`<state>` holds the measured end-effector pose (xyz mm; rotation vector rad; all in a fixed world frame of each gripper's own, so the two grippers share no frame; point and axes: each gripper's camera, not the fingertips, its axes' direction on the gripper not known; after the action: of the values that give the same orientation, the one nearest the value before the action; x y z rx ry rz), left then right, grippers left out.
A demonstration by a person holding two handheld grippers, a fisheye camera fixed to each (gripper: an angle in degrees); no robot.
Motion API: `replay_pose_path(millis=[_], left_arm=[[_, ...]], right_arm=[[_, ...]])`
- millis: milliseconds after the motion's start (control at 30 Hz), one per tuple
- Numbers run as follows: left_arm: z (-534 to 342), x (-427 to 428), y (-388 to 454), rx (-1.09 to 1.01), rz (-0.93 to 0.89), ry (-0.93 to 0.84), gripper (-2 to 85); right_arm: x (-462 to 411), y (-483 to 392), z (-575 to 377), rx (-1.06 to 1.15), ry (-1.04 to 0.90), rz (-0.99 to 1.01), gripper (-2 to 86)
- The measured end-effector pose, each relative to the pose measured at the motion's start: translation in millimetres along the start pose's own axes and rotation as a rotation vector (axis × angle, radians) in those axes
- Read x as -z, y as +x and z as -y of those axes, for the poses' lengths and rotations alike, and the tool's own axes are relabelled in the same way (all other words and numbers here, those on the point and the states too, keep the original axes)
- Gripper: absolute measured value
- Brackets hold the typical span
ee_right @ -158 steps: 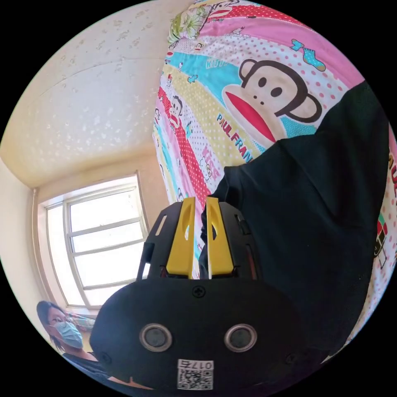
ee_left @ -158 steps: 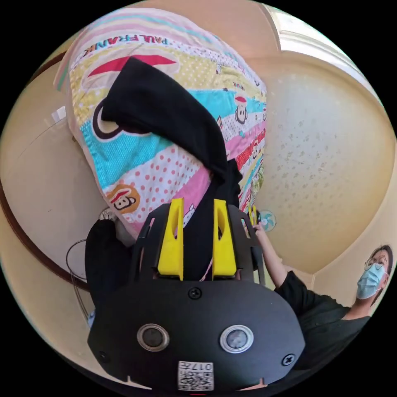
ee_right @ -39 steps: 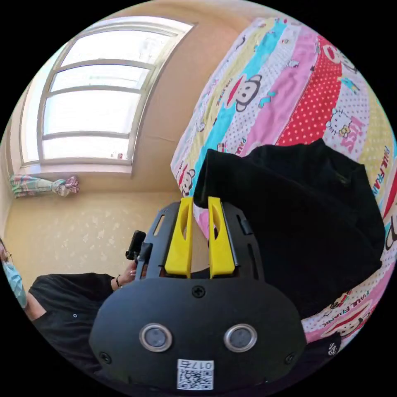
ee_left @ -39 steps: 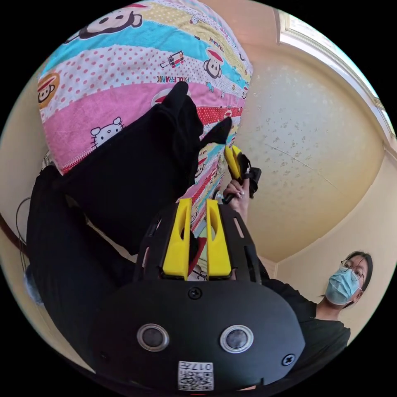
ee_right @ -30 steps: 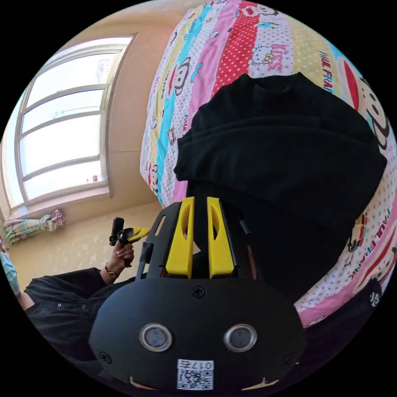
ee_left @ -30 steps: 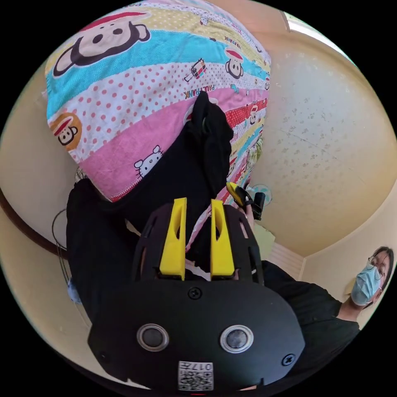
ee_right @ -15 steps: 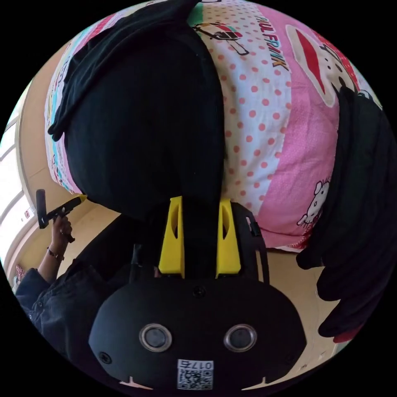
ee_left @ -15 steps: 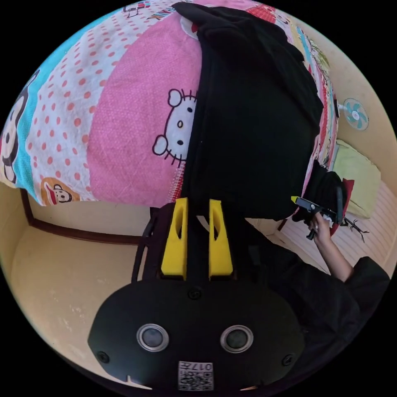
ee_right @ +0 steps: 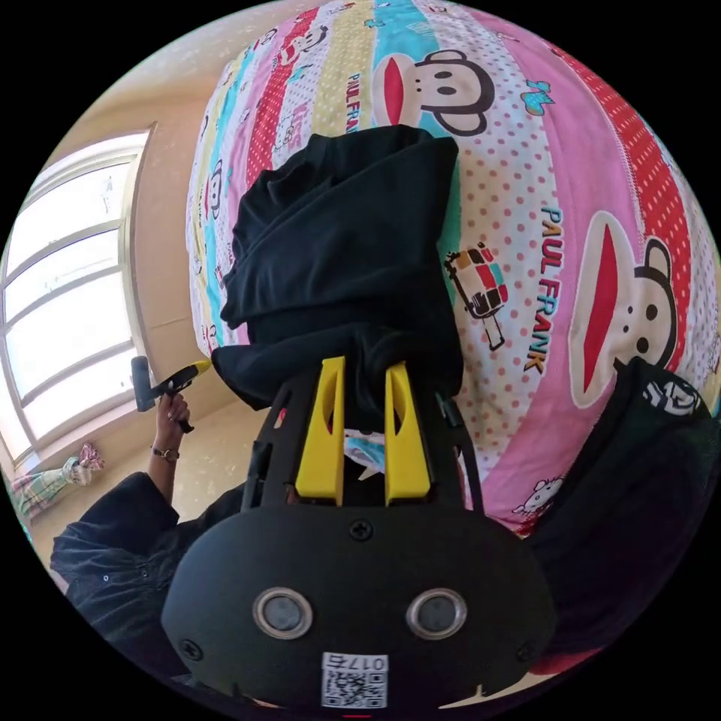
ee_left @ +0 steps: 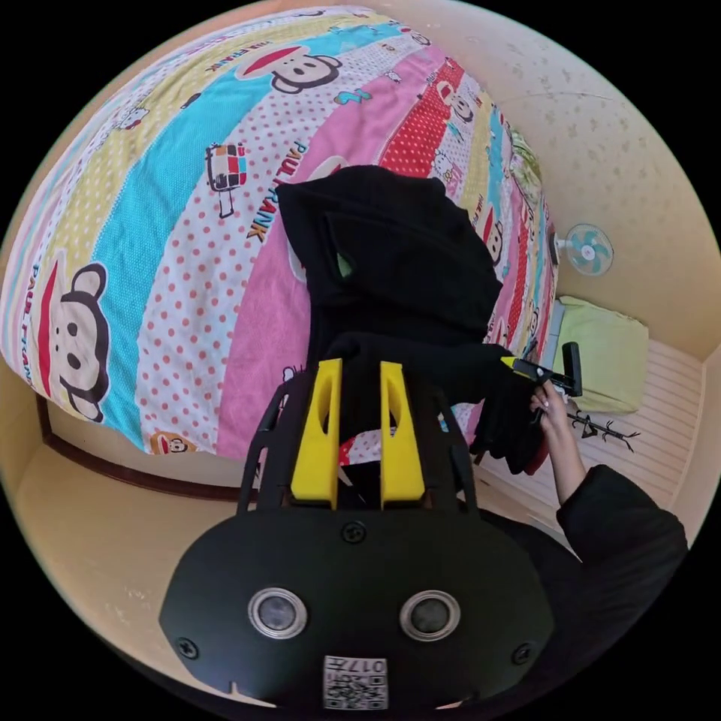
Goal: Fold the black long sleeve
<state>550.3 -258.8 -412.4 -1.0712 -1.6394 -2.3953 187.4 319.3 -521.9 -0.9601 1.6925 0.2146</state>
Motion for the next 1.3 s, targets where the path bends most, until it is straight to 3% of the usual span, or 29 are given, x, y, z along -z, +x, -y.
replay_pose_path(millis=[167,233,333,433,1000,1300], left_arm=[[-7,-2,-3,-0.007,0.03,-0.001,11.3],[-20,-16,-10,0.014,0.053,-0.043,11.4],[-41,-44,-24,0.075,0.003,-0.105,11.4],[-53,-57,-28,0.115,-0.017,-0.134,11.3],[-39,-65,6,0.121,-0.059,-0.144,9.9],[-29,-74,33,0.08,-0.043,-0.162,9.9]], right_arm=[[-2,8,7,0.007,-0.005,-0.254,11.9],[-31,20,4,-0.008,-0.095,-0.47,13.5],[-88,50,4,-0.003,-0.268,-0.594,14.4],[-91,63,9,-0.044,-0.213,-0.541,14.6],[-111,68,57,-0.131,-0.367,-0.532,15.1],[-122,61,45,-0.054,-0.305,-0.554,14.8]])
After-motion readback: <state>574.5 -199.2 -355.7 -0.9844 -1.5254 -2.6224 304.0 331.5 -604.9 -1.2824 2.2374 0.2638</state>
